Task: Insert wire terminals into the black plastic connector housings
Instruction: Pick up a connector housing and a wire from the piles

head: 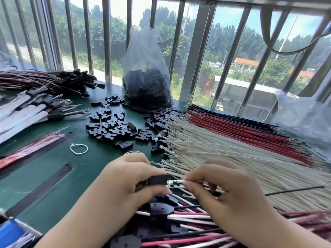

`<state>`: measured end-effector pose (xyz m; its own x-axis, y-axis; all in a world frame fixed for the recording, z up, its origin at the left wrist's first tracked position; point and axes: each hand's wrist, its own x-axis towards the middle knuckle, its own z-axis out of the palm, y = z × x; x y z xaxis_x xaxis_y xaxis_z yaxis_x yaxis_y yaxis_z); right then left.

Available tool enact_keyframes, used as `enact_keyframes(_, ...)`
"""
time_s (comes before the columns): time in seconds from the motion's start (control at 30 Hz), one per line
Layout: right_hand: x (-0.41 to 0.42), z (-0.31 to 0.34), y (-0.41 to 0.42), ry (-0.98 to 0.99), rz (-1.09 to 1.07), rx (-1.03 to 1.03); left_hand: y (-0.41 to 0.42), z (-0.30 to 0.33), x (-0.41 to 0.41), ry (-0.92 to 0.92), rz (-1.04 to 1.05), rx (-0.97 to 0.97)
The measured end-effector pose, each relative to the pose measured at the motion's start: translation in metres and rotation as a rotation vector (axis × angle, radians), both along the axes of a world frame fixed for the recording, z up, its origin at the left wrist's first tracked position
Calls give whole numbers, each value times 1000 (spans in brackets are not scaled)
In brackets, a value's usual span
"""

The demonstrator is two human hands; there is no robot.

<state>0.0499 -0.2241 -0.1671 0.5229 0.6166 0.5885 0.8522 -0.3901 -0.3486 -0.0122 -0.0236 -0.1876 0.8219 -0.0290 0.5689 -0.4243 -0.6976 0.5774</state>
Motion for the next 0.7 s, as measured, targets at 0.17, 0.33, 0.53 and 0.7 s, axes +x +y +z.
enact_keyframes(0.17, 0, 1, -1, 39, 30, 54, 4, 1, 0, 33, -63, -26)
enact_keyframes(0.33, 1, 0, -1, 43, 28, 12, 4, -2, 2, 36, -60, -17)
enact_keyframes(0.53, 4, -1, -3, 24, 39, -147, 1, -2, 1, -59, -37, 114)
enact_keyframes(0.7, 4, -1, -3, 42, 42, -180, 0, -2, -1, -84, -8, 184)
